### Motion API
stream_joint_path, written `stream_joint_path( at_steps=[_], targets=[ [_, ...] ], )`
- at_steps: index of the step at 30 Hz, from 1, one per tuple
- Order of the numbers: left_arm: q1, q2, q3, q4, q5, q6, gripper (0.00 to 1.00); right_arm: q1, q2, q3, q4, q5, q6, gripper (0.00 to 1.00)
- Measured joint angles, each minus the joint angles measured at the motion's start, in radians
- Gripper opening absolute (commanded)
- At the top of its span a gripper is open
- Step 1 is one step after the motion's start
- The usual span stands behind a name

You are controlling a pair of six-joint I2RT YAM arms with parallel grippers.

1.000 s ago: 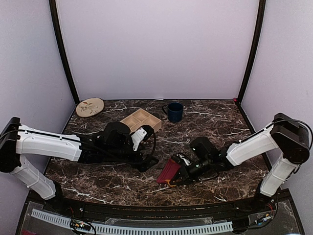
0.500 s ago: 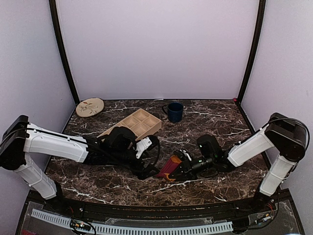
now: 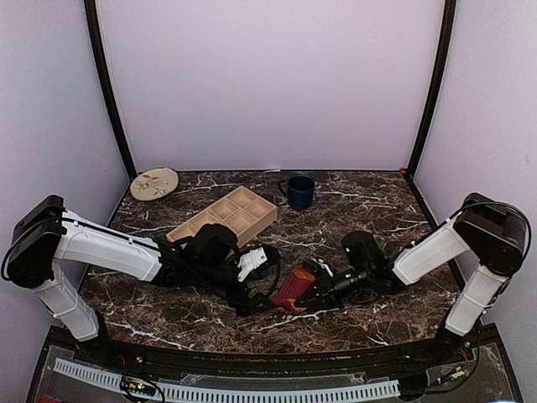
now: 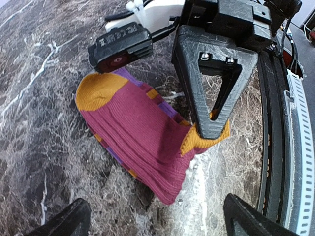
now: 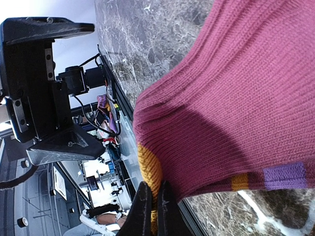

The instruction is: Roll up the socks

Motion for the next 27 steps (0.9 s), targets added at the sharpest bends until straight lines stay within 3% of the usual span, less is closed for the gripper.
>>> stream_joint_path(
  at_steps=[2,10,21,27],
  targets=[
    [-0.001,0.006,0.0,0.02,-0.001,0.017,0.84,-0.004,0.0,0.0,-0.009,-0.003,-0.003,0.0],
    [-0.042,0.055,0.0,0.083,-0.006,0.101,0.82,-0.011,0.0,0.0,-0.034,-0.016,-0.019,0.0],
    [-0.098,0.126,0.019,0.077,-0.043,0.19,0.6,-0.023,0.0,0.0,-0.076,-0.033,-0.048,0.0],
    [-0.098,0.151,0.061,0.079,-0.069,0.212,0.55,-0.024,-0.003,0.0,-0.104,-0.037,-0.069,0.0]
  ],
)
